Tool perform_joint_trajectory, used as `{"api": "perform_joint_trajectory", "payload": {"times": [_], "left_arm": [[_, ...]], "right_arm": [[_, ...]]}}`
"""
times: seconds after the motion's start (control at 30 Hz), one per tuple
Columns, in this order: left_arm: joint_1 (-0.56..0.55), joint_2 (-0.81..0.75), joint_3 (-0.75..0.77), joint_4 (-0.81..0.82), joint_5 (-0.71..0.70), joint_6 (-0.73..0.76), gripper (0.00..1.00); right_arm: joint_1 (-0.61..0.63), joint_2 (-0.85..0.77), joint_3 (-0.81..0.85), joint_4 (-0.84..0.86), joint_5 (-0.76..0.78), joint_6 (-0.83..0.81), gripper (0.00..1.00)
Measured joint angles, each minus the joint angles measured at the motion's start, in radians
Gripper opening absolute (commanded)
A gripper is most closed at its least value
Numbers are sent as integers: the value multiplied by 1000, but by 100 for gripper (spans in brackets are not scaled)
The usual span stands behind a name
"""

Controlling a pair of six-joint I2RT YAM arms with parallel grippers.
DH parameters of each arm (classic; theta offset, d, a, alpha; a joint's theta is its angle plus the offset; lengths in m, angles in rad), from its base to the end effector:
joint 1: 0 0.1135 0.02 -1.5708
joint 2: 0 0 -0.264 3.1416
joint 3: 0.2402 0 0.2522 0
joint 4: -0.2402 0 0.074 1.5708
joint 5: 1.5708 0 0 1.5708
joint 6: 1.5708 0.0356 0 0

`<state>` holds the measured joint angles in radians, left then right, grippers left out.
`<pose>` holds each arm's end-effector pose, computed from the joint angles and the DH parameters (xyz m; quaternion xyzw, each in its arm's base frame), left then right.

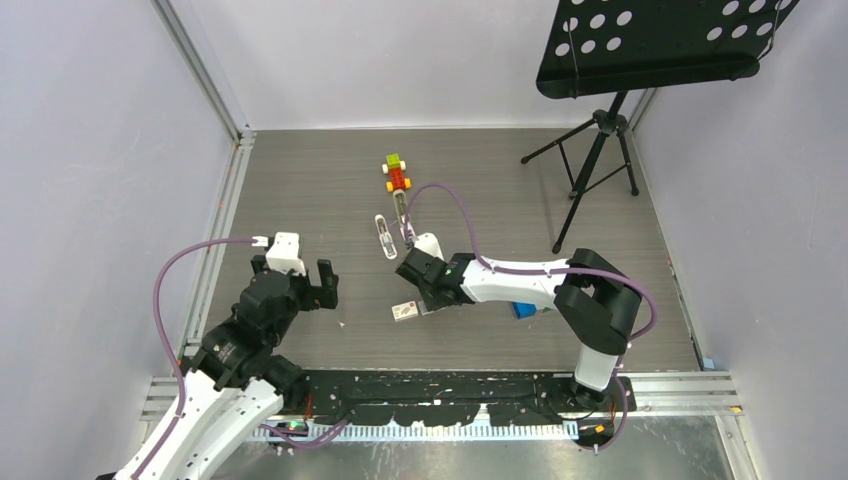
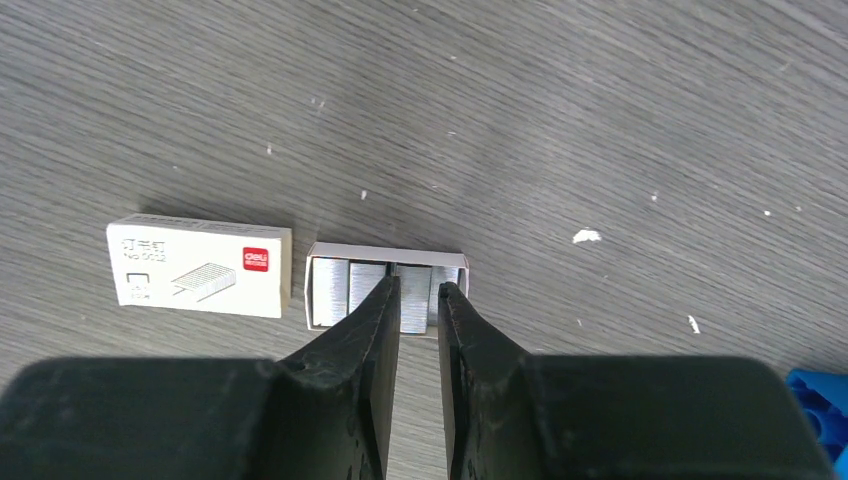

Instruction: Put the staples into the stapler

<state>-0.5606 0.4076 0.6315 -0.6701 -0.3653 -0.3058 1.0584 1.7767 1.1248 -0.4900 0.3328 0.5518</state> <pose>0.0914 -0.0423 0.2848 0.0097 0.8375 -0.0806 0.5403 0.1817 0.2992 0.1731 -0.2073 0.9417 0.0391 0.2621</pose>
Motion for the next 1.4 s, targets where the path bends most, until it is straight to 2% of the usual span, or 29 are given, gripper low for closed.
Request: {"api": "perform_joint_trajectory", "payload": {"times": [1.4], "left_arm": [[0,0,0,0,0,0,100]], "right_arm": [[0,42,52,-83,66,41,25]]}}
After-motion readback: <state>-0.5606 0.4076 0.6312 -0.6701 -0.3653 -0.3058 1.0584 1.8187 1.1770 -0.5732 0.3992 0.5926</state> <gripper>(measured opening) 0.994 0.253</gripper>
